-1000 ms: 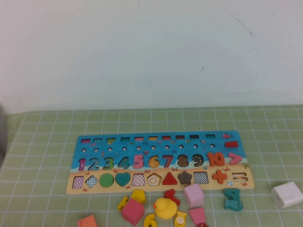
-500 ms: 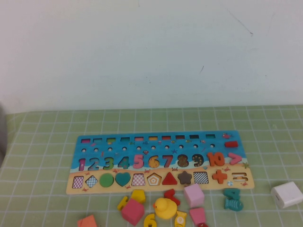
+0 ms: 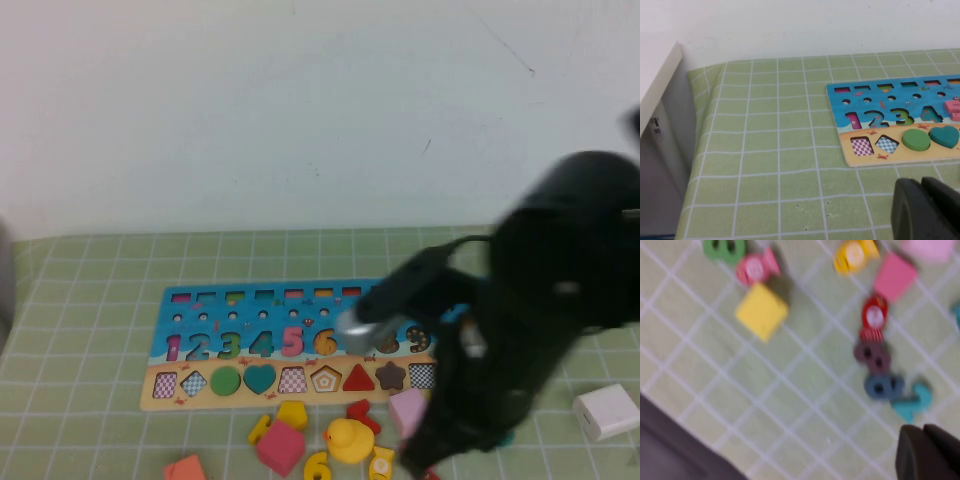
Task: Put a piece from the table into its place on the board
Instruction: Pick up the "number 6"
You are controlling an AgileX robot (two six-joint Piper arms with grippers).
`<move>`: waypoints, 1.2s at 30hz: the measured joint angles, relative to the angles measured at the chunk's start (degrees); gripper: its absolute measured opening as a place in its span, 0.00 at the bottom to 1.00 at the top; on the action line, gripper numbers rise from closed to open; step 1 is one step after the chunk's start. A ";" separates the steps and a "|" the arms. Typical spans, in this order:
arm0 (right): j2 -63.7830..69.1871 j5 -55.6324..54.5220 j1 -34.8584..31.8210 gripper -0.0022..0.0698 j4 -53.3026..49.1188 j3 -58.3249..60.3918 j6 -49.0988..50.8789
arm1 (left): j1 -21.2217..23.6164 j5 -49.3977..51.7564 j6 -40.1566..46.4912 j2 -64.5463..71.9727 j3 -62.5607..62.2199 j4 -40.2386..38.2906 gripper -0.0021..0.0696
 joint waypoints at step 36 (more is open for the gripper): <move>31.93 -21.40 1.14 0.42 6.85 -12.15 23.41 | 0.00 0.00 0.09 0.00 0.00 0.00 0.03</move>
